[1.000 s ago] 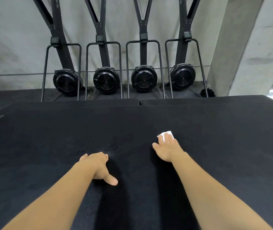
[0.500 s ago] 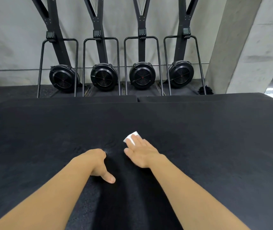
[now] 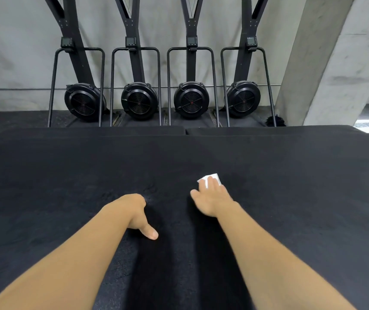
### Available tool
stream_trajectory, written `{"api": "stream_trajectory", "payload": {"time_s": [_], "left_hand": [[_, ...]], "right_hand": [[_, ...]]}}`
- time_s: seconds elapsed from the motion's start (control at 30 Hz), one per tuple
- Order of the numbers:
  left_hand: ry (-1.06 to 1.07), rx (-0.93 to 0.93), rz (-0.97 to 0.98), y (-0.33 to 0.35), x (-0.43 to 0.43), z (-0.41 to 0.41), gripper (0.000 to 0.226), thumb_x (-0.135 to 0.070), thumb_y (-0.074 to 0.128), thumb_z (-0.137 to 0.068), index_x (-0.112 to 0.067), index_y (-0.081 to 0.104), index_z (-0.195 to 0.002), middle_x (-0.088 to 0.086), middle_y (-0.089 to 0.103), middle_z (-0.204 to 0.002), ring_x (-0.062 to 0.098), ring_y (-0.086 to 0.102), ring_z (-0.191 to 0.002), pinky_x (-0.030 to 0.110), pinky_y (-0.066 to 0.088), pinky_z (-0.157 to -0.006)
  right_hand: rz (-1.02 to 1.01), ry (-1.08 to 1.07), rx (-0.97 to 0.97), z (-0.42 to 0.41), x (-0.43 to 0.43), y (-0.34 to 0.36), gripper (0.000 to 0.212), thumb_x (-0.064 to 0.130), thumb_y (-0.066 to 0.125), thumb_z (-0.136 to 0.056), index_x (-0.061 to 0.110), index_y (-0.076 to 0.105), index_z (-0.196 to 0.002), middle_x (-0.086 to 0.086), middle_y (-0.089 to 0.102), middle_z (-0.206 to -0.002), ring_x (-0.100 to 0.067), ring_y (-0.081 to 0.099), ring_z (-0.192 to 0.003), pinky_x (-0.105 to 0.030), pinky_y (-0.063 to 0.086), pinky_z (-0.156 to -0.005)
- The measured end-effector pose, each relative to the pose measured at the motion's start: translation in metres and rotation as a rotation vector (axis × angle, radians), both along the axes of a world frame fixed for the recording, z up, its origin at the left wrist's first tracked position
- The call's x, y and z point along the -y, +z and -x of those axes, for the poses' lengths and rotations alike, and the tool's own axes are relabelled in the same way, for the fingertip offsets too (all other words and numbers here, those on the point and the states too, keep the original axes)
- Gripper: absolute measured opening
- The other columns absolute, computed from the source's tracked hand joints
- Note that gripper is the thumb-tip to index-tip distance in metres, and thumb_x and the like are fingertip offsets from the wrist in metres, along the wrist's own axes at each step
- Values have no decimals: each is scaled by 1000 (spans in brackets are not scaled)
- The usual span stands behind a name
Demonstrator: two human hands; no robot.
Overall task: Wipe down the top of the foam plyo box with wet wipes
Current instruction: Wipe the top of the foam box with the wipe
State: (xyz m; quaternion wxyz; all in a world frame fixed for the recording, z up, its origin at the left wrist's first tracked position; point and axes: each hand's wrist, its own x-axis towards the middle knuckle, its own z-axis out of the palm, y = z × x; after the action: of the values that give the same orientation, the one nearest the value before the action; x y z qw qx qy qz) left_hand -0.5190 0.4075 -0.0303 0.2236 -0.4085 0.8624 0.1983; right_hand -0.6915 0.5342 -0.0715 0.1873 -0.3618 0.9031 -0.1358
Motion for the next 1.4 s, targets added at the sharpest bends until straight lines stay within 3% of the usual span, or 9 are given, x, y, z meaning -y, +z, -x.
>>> {"api": "stream_trajectory", "payload": {"time_s": [0.13, 0.27, 0.37, 0.5, 0.7, 0.87, 1.13, 1.27, 1.4], "left_hand": [[-12, 0, 31, 2, -4, -3, 109, -52, 86, -63, -15, 31, -150, 1, 42, -148, 25, 46, -131, 39, 42, -106], [-43, 14, 61, 3, -6, -6, 103, -56, 83, -64, -14, 37, -146, -1, 46, -144, 21, 50, -125, 35, 45, -102], [-30, 33, 45, 5, -4, 0, 105, -54, 84, -64, -14, 34, -147, 1, 46, -143, 24, 49, -125, 38, 45, -103], [-11, 49, 22, 6, -3, 5, 105, -49, 86, -64, -13, 34, -147, 4, 46, -144, 29, 47, -129, 41, 43, -105], [-12, 44, 16, 2, 0, 5, 105, -49, 86, -64, -12, 34, -147, 3, 44, -147, 28, 47, -130, 40, 43, -105], [-23, 47, 26, 3, -2, 3, 104, -51, 85, -65, -12, 34, -147, 3, 44, -146, 28, 48, -129, 40, 43, -105], [-29, 87, 30, 8, -4, 5, 99, -52, 85, -65, -13, 39, -144, 4, 52, -137, 27, 53, -122, 39, 46, -102], [-33, 101, 49, 10, -6, 6, 98, -52, 84, -64, -14, 40, -143, 3, 53, -132, 25, 54, -119, 38, 47, -100], [-18, 90, 32, 9, -5, 7, 99, -50, 86, -64, -13, 40, -143, 3, 53, -134, 27, 54, -120, 39, 46, -101]], "right_hand": [[14, 203, -5, -65, 21, -5, 60, 45, 22, -103, 21, 13, -157, -2, 5, -162, -23, 8, -146, -36, 10, -119], [-12, 353, 41, -76, 36, -2, 57, 41, 18, -106, 23, 7, -159, 1, -8, -166, -15, -11, -152, -36, -2, -124], [44, 390, 25, -55, 36, 0, 52, 37, 21, -105, 28, 19, -156, 6, 8, -162, -15, 5, -151, -35, 4, -123], [67, 227, -19, 2, 23, -2, 49, 38, 29, -101, 32, 30, -149, 7, 23, -153, -28, 33, -134, -37, 23, -115], [-18, -45, -34, 90, -7, -2, 51, 41, 29, -102, 32, 28, -152, 6, 18, -158, -30, 30, -139, -42, 26, -115], [-35, -152, 17, 86, 6, -4, 61, 46, 28, -102, 26, 17, -157, 1, 9, -162, -28, 14, -147, -45, 18, -120], [32, 117, 1, -6, 60, -2, 63, 46, 29, -101, 19, 19, -156, -5, 11, -160, -27, 16, -145, -38, 17, -119], [22, 263, 78, -35, 78, -1, 60, 45, 24, -102, 25, 14, -158, 2, 5, -163, -27, 12, -146, -42, 15, -120], [72, 305, 99, -17, 69, 1, 52, 42, 25, -100, 34, 25, -152, 11, 18, -155, -25, 26, -137, -39, 24, -112]]}}
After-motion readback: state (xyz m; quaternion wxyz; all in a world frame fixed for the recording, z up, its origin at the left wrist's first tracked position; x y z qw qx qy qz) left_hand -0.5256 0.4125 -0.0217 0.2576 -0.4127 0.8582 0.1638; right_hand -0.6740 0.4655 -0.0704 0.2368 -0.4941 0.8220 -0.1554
